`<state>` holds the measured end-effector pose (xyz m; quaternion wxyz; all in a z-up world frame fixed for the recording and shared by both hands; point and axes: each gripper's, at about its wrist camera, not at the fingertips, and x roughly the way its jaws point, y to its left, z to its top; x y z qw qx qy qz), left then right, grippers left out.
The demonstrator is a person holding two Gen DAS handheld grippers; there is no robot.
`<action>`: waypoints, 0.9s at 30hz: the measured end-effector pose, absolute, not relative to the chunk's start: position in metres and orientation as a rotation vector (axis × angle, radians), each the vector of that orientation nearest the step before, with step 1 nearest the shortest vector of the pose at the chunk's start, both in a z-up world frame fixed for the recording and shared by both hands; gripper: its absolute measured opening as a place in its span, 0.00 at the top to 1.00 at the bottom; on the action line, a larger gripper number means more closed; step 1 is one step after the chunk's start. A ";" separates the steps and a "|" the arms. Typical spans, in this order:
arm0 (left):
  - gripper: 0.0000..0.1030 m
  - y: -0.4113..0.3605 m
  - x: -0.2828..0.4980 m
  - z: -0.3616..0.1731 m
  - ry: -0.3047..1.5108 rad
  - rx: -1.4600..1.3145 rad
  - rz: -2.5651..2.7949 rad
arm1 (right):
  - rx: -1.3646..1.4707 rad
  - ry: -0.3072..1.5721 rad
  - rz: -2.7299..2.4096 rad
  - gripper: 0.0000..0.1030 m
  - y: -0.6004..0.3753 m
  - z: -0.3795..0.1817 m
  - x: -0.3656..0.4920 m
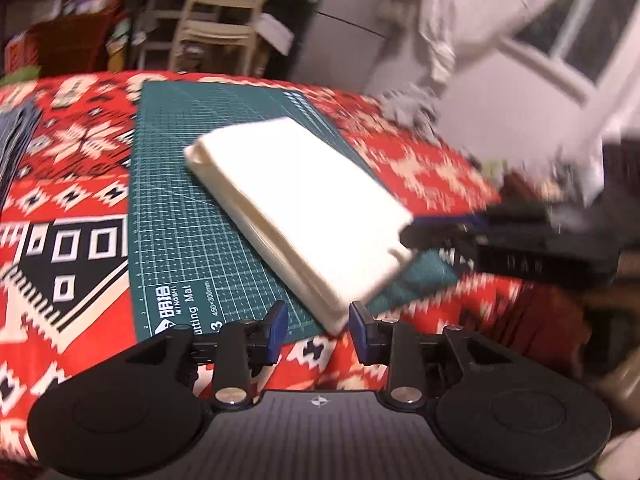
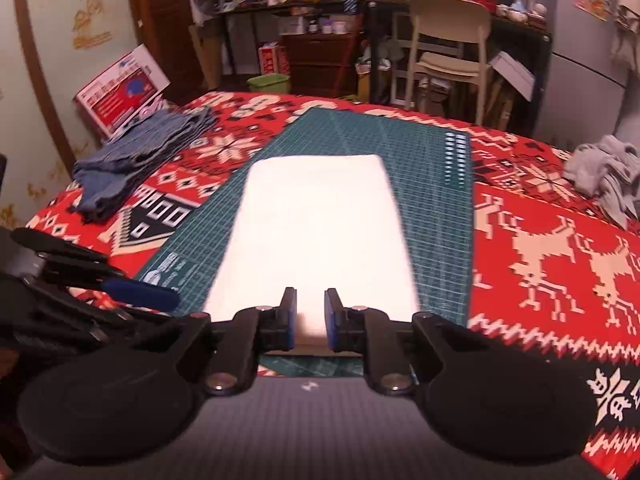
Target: Fold clothes
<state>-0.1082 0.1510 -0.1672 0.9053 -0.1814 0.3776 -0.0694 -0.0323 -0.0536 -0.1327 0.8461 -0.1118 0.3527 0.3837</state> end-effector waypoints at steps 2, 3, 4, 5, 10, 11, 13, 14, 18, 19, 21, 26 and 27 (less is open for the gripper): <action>0.58 0.159 -0.105 -0.163 0.764 -0.449 -0.115 | -0.218 0.744 0.798 0.84 -0.060 -0.132 -0.025; 0.58 0.162 -0.101 -0.162 0.757 -0.486 -0.102 | -0.211 0.741 0.792 0.83 -0.063 -0.131 -0.021; 0.58 0.165 -0.097 -0.161 0.749 -0.522 -0.089 | -0.207 0.737 0.788 0.81 -0.066 -0.130 -0.017; 0.57 0.168 -0.091 -0.162 0.751 -0.537 -0.069 | -0.203 0.732 0.785 0.76 -0.068 -0.130 -0.013; 0.57 0.181 -0.063 -0.169 0.777 -0.610 0.024 | -0.183 0.730 0.772 0.76 -0.073 -0.131 0.016; 0.58 0.185 -0.058 -0.173 0.782 -0.642 0.027 | -0.174 0.739 0.774 0.76 -0.073 -0.132 0.023; 0.61 0.191 -0.051 -0.179 0.787 -0.697 0.028 | -0.150 0.760 0.780 0.76 -0.071 -0.135 0.037; 0.61 0.191 -0.048 -0.181 0.791 -0.701 0.031 | -0.135 0.772 0.785 0.76 -0.070 -0.137 0.044; 0.63 0.193 -0.039 -0.189 0.804 -0.739 0.040 | -0.091 0.802 0.797 0.76 -0.063 -0.145 0.064; 0.63 0.193 -0.038 -0.192 0.805 -0.757 0.040 | -0.082 0.810 0.798 0.76 -0.061 -0.147 0.068; 0.63 0.195 -0.039 -0.196 0.802 -0.785 0.045 | -0.052 0.826 0.802 0.76 -0.058 -0.151 0.078; 0.63 0.194 -0.036 -0.198 0.806 -0.794 0.053 | 0.027 0.868 0.811 0.76 -0.053 -0.160 0.096; 0.63 0.194 -0.035 -0.198 0.810 -0.799 0.057 | 0.041 0.874 0.812 0.76 -0.053 -0.162 0.099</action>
